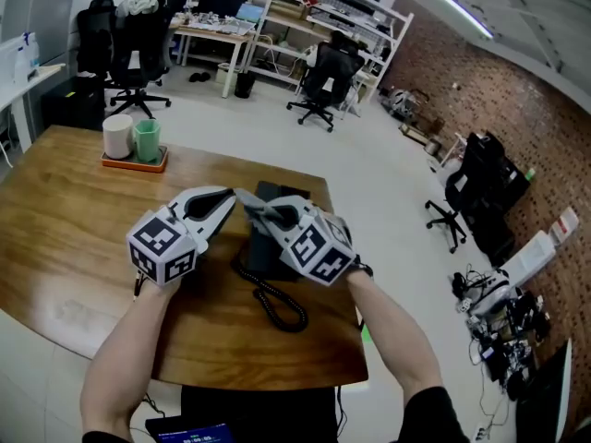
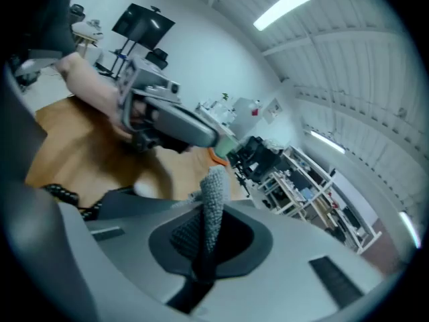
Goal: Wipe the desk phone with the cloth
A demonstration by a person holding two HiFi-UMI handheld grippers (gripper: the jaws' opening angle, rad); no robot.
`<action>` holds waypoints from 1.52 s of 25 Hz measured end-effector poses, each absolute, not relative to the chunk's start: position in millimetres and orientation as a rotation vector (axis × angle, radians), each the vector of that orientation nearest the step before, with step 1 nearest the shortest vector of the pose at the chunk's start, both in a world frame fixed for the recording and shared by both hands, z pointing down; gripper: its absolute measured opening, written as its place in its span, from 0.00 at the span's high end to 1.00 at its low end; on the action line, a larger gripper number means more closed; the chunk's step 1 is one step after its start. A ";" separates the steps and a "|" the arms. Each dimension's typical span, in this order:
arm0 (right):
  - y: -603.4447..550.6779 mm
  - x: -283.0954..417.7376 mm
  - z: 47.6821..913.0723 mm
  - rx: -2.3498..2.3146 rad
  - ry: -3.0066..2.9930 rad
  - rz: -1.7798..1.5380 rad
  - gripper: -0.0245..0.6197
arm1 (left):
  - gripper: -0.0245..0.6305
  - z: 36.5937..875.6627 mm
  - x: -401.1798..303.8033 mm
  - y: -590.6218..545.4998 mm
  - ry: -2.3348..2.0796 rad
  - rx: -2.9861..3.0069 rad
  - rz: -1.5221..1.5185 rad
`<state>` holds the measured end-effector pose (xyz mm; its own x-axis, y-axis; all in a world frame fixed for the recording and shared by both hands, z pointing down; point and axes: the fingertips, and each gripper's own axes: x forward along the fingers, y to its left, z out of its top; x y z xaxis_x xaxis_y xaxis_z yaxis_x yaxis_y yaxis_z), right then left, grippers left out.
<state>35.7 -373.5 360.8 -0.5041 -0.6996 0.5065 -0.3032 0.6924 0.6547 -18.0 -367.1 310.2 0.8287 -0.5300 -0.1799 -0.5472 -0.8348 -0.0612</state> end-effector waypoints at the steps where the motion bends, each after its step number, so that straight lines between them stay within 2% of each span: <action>1: -352.6 30.8 369.8 0.662 -2.109 -0.638 0.92 | 0.95 310.4 -17.1 -366.2 0.853 -2.896 0.226; 5: -288.4 20.9 393.8 0.275 -2.047 -0.654 0.92 | 0.95 311.4 -14.5 -363.8 0.834 -2.881 0.195; 7: -314.3 20.2 373.9 0.420 -2.065 -0.701 0.92 | 0.95 313.2 -15.6 -365.4 0.831 -2.877 0.192; 11: -414.6 45.2 325.1 1.004 -2.102 -0.650 0.92 | 0.95 316.6 -16.6 -367.9 0.831 -2.875 0.190; 15: -458.4 63.1 333.4 1.138 -2.037 -0.591 0.92 | 0.95 318.1 -11.9 -363.7 0.821 -2.870 0.179; 19: -420.8 52.1 341.2 0.975 -2.037 -0.671 0.92 | 0.95 312.5 -8.1 -360.3 0.814 -2.861 0.172; 27: -268.8 26.8 402.6 0.250 -2.010 -0.750 0.92 | 0.95 312.7 -10.6 -362.1 0.817 -2.864 0.170; 29: -292.7 29.9 379.8 0.386 -2.058 -0.759 0.92 | 0.95 313.0 -11.7 -362.9 0.818 -2.864 0.170; 34: -410.3 64.2 312.4 1.075 -2.101 -0.658 0.92 | 0.95 316.2 -6.9 -361.5 0.791 -2.869 0.170; 38: -447.0 74.4 332.4 1.107 -2.000 -0.610 0.92 | 0.95 316.1 -7.0 -360.6 0.794 -2.873 0.169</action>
<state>74.4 -447.0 332.4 -0.3386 -0.8583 0.3855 -0.4972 0.5111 0.7012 -7.0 -360.6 316.1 0.8530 -0.5000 -0.1497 -0.5176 -0.8472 -0.1199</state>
